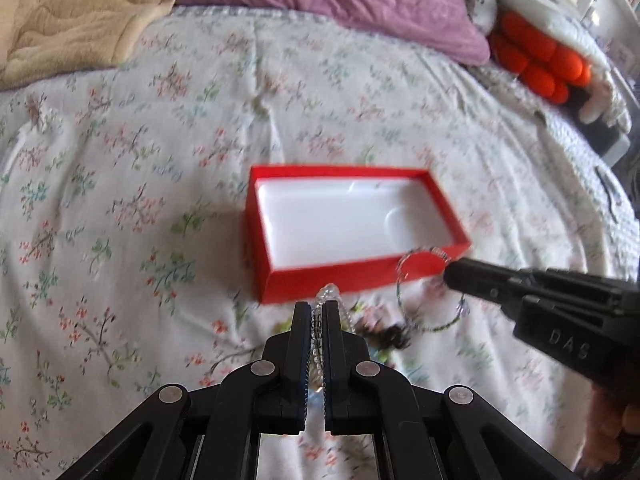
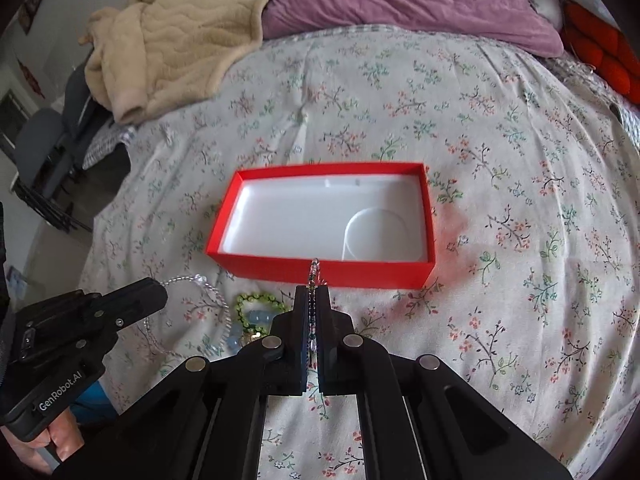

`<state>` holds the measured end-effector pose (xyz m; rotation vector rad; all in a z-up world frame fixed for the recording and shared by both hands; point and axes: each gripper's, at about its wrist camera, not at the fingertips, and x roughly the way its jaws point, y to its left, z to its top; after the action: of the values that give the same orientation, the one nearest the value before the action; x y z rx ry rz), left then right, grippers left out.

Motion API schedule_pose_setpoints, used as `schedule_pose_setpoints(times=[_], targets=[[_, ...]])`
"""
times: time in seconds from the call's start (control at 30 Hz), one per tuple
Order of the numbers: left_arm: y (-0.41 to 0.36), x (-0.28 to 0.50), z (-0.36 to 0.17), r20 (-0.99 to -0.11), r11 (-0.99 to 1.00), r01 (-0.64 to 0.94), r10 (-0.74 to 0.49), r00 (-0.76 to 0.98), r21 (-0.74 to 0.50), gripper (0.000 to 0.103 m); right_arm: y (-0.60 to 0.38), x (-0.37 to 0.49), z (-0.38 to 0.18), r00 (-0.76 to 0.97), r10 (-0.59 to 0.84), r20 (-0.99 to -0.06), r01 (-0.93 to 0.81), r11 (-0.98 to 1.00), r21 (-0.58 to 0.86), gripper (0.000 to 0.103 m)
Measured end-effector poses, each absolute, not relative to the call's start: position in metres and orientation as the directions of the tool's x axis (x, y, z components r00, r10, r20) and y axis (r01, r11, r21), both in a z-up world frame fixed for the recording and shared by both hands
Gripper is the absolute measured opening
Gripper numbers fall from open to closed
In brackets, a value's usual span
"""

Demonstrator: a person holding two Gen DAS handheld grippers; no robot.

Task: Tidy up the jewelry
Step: 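Carry both bracelets over the red box and lower them onto the white insert, then open both tools to release the bracelets and withdraw from the box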

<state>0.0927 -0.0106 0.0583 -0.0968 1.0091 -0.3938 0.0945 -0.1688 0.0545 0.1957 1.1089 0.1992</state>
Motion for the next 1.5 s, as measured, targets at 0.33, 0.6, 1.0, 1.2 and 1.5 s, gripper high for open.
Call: schedule_pose_setpoints(times=[0.33,0.6,1.0,1.2,1.5], targets=[[-0.032,0.113,0.074,-0.75,0.897,0.299,-0.437,0.496,-0.325,0.0,-0.183,0.105,0.079,0.508,0.276,-0.816,-0.042,0.954,0.297,0.003],[-0.042,0.139,0.065,-0.723,0.876,0.288,-0.482,0.495,-0.387,0.0,-0.185,0.128,0.077,0.535,0.309,-0.786,-0.034,0.938,0.345,0.003],[-0.036,0.172,0.025,-0.801,0.938,0.208,-0.345,0.489,-0.277,0.0,-0.203,0.16,0.025,0.463,0.28,-0.841,0.076,0.933,0.352,0.003],[-0.039,0.175,0.017,-0.819,0.954,0.209,-0.292,0.495,-0.214,0.0,-0.212,0.16,0.016,0.45,0.226,-0.864,0.099,0.949,0.3,0.003],[-0.043,0.17,0.021,-0.824,0.967,0.217,-0.231,0.517,-0.135,0.035,-0.215,0.16,0.019,0.449,0.199,-0.871,0.107,0.956,0.273,0.018]])
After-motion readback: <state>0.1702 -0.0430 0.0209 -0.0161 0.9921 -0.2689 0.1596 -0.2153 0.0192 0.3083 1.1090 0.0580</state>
